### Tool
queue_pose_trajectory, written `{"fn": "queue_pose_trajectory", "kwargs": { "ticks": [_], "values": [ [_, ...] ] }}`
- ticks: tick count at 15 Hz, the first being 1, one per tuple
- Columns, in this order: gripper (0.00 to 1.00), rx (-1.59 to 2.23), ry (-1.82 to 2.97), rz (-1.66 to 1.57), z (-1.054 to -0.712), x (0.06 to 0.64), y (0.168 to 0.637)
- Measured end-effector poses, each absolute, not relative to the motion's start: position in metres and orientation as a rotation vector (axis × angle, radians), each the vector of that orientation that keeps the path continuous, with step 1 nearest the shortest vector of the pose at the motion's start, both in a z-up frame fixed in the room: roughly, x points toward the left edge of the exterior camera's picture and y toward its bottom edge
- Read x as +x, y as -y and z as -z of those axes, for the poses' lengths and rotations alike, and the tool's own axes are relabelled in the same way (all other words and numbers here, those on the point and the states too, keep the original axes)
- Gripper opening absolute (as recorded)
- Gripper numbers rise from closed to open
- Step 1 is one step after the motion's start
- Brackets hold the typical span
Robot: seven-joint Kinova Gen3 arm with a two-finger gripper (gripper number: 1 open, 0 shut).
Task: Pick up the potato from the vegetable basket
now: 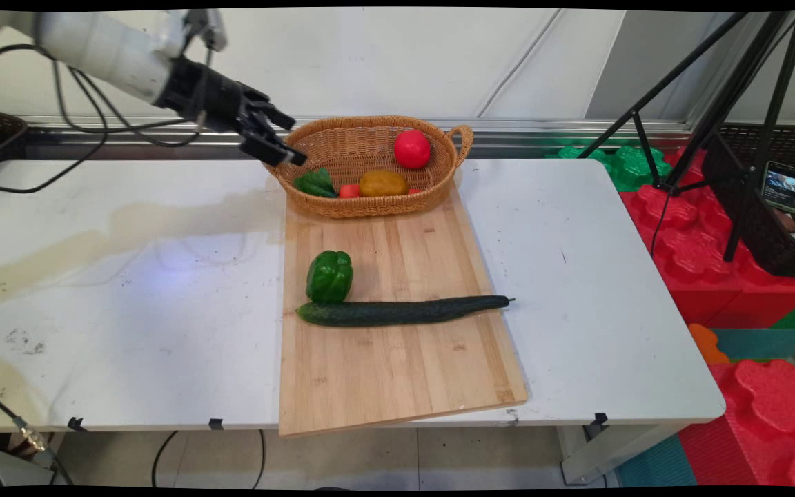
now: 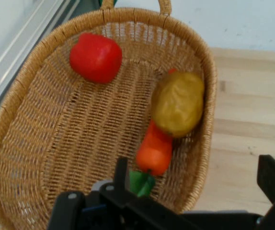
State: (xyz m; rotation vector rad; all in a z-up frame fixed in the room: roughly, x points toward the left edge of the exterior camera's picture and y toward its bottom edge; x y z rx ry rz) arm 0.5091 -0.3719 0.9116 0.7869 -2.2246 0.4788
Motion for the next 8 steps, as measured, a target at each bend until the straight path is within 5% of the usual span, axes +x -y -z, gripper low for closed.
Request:
{"fn": "queue_pose_trajectory", "kwargs": {
  "ticks": [8],
  "values": [
    [1.0,0.71,2.319,-0.462,-0.874,0.452,0.434]
  ]
}}
